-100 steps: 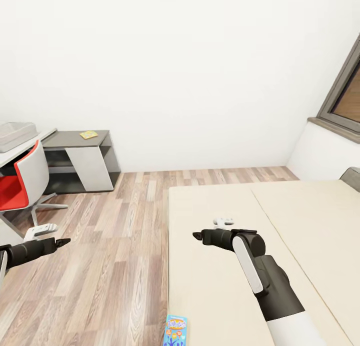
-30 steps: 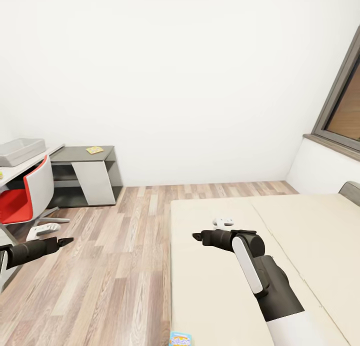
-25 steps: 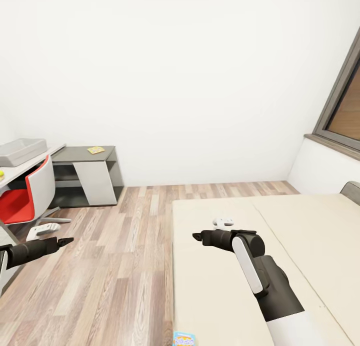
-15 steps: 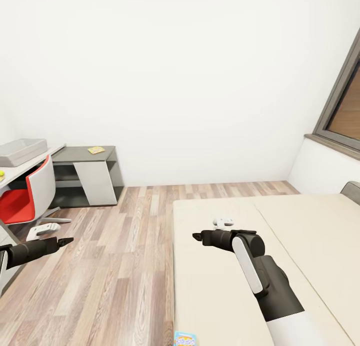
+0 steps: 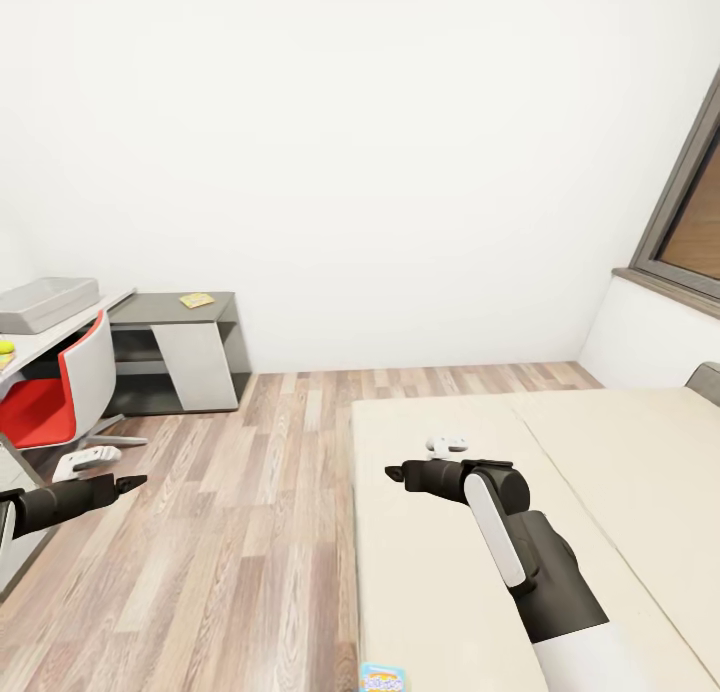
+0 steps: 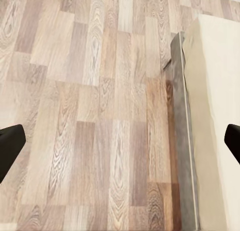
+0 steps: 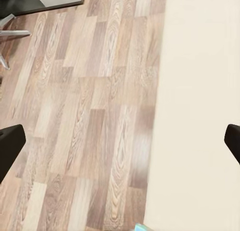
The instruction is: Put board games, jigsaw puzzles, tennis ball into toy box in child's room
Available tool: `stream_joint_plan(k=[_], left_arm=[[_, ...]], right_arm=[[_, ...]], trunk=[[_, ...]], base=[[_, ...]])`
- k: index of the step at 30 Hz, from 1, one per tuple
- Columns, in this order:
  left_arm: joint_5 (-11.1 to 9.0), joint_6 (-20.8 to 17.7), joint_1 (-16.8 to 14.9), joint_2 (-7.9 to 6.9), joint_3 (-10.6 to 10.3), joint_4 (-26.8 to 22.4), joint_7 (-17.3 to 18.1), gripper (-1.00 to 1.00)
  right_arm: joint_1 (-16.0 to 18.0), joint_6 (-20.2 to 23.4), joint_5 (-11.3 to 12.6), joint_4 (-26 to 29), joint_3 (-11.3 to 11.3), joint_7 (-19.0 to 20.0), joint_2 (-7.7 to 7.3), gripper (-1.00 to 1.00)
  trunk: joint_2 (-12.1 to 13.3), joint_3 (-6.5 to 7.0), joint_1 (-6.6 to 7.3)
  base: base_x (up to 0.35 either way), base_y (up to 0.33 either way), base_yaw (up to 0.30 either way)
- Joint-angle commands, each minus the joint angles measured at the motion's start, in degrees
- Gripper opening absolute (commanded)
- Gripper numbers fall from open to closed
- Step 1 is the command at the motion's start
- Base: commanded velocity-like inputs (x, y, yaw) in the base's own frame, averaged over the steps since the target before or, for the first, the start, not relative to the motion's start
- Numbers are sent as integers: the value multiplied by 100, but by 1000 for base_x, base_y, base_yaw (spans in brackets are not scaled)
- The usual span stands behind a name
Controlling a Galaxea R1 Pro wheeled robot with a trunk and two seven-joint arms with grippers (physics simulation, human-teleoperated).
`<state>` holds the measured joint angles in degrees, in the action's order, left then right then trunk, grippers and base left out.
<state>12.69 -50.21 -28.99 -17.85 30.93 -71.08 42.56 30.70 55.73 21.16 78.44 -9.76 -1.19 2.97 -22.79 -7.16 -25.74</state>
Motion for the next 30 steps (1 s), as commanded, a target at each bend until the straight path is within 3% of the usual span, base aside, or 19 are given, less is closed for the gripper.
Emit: stream_joint_plan(k=[1, 30], left_arm=[[58, -16, -7, 1, 10, -3, 59, 100], [58, -16, -9, -12, 10, -3, 59, 100]], right_arm=[[6, 26, 11, 5, 1, -11, 2, 100], [6, -63, 9, 5, 1, -13, 2, 100]], trunk=[[-13, -13, -4], [-13, -13, -4]], base=[[0, 219, 0], [0, 242, 0]])
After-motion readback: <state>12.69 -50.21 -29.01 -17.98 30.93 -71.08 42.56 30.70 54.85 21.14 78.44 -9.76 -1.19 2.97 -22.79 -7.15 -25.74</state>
